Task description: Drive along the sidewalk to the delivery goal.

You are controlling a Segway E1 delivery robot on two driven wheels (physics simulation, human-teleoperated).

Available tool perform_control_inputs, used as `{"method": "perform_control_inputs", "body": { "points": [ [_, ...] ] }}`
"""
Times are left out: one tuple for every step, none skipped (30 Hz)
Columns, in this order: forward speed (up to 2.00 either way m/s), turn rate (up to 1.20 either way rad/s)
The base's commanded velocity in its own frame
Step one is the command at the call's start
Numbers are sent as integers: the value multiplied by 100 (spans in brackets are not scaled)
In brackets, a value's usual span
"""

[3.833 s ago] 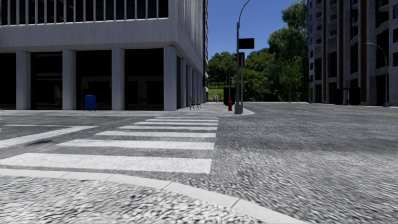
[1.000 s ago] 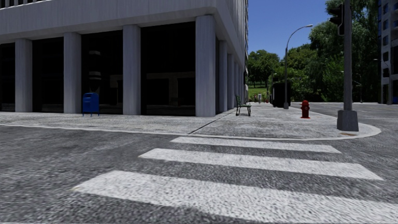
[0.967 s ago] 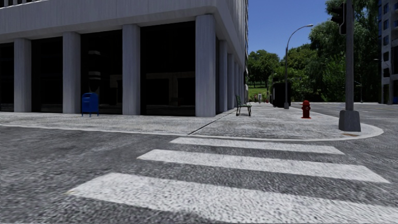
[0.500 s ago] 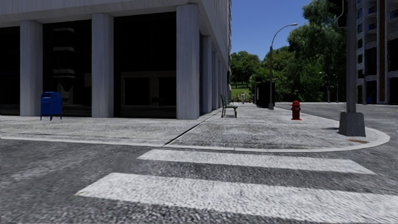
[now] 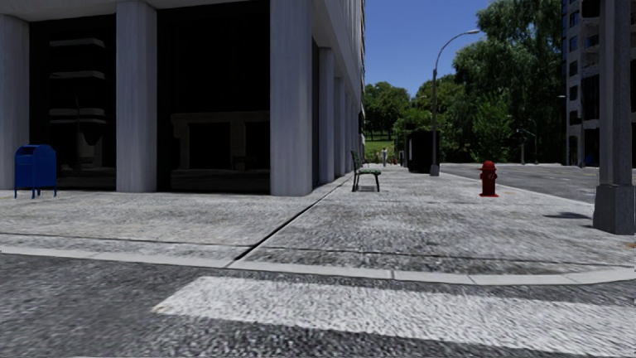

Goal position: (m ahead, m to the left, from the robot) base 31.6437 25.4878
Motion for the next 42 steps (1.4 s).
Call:
{"method": "perform_control_inputs", "body": {
  "points": [
    [200, 0],
    [200, 0],
    [200, 0],
    [200, 0],
    [200, 0],
    [200, 0],
    [200, 0],
    [200, 0],
    [200, 0],
    [200, 0],
    [200, 0],
    [200, 0],
    [200, 0],
    [200, 0],
    [200, 0],
    [200, 0],
    [200, 0],
    [200, 0],
    [186, 0],
    [168, 7],
    [157, 16],
    [152, 30],
    [149, 36],
    [149, 36],
    [148, 43],
    [147, 46],
    [147, 49],
    [147, 49],
    [147, 54],
    [146, 57],
    [146, 58],
    [146, 58],
    [146, 58],
    [146, 58],
    [146, 58],
    [146, 58],
    [147, 58],
    [149, 58],
    [149, 58],
    [160, 59],
    [173, 59],
    [176, 59]
  ]
}}
